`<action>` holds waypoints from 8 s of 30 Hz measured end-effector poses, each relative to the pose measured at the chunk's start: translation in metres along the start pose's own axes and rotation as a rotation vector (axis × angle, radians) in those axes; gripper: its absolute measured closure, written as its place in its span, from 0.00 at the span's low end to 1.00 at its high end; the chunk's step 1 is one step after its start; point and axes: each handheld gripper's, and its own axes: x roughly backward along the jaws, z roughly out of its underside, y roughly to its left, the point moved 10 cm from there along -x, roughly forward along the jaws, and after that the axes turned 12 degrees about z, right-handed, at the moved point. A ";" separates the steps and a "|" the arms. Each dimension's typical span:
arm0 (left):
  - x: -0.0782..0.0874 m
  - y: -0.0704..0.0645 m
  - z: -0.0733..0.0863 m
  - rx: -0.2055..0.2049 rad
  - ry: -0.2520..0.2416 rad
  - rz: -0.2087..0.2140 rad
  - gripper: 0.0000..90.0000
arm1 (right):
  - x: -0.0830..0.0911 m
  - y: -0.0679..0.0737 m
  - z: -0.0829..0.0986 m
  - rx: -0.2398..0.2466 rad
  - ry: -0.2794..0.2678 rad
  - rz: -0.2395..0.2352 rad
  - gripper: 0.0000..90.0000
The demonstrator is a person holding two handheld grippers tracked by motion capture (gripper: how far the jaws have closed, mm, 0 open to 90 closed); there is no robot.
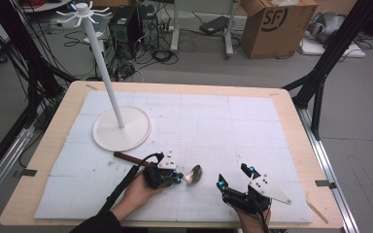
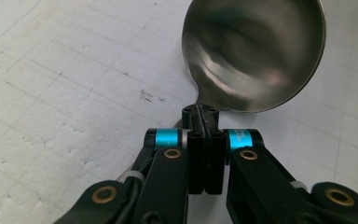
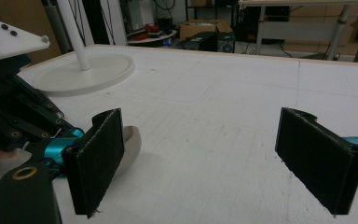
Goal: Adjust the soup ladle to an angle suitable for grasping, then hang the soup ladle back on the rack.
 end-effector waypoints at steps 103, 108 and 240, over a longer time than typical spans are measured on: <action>0.218 -0.018 0.105 0.094 -0.565 -0.310 0.23 | -0.123 0.174 -0.049 0.304 0.320 -0.571 0.31; 0.218 -0.016 0.106 0.110 -0.564 -0.310 0.24 | -0.134 0.194 -0.044 0.357 0.363 -0.599 0.32; 0.213 -0.011 0.112 0.134 -0.545 -0.304 0.27 | -0.111 0.179 -0.126 0.208 -0.047 -0.665 0.82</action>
